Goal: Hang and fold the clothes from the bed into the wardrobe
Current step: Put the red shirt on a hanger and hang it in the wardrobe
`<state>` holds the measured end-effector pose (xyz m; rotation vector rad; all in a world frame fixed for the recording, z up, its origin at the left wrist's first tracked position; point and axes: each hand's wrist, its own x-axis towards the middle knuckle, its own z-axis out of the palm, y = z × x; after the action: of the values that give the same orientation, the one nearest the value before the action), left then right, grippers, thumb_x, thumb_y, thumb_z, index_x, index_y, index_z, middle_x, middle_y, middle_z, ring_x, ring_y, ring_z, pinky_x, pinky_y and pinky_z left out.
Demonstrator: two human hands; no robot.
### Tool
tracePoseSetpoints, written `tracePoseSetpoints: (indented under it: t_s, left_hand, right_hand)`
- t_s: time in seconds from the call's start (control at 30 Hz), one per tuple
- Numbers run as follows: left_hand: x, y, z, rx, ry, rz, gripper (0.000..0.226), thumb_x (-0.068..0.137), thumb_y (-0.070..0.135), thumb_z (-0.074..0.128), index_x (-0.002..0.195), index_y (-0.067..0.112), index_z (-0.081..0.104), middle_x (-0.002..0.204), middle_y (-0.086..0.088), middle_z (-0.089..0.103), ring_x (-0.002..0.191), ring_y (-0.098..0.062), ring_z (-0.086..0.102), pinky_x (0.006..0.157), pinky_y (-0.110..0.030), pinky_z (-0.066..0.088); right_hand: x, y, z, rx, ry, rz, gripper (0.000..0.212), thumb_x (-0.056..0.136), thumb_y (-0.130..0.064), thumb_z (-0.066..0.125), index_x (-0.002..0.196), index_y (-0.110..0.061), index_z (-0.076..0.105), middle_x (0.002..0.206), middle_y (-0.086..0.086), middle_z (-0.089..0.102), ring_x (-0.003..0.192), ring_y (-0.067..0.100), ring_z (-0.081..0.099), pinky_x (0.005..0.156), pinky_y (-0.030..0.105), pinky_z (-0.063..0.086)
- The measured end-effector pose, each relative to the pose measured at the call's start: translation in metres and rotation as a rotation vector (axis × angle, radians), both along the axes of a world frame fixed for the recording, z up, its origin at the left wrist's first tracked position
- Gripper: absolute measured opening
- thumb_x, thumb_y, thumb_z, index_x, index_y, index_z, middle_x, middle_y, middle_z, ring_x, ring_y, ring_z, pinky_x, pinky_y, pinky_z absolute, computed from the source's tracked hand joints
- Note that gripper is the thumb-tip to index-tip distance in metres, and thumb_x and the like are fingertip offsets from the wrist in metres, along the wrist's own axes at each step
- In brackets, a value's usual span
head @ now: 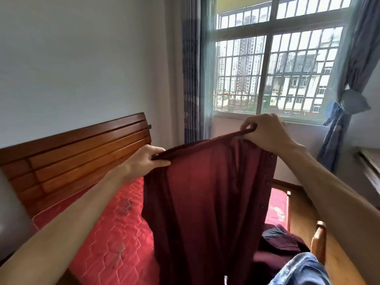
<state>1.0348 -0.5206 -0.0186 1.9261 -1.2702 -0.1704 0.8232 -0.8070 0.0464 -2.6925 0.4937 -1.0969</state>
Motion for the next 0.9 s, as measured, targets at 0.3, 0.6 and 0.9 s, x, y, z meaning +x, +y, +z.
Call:
tracePoseSetpoints:
  t_s: [0.3,0.6,0.9]
  left_hand:
    - [0.001,0.019,0.036,-0.24,-0.423,0.349,0.022,0.076,-0.005,0.077,0.088,0.014,0.077,0.093,-0.003,0.073,0.089,-0.016,0.068,0.088,-0.029,0.05]
    - [0.017,0.053,0.079,-0.184,-0.656,0.418,0.026,0.074,-0.01,0.076,0.087,0.014,0.077,0.093,-0.007,0.072,0.087,-0.025,0.07,0.088,-0.043,0.055]
    - [0.031,0.105,0.098,-0.096,-0.452,0.417,0.07,0.056,-0.025,0.042,0.066,0.037,0.072,0.092,-0.001,0.077,0.091,-0.016,0.072,0.09,-0.031,0.056]
  right_hand:
    - [0.021,-0.01,-0.043,0.602,0.633,0.309,0.031,0.071,-0.006,0.08,0.098,-0.021,0.076,0.095,0.004,0.076,0.086,0.021,0.072,0.082,0.034,0.059]
    - [0.052,0.007,-0.048,0.727,0.065,0.394,0.032,0.074,-0.004,0.084,0.065,-0.016,0.056,0.057,-0.004,0.053,0.051,0.009,0.047,0.047,0.019,0.042]
    - [0.072,0.031,-0.012,0.989,-0.114,0.79,0.066,0.077,0.025,0.054,0.119,-0.023,0.07,0.083,-0.002,0.073,0.074,0.009,0.067,0.063,0.019,0.056]
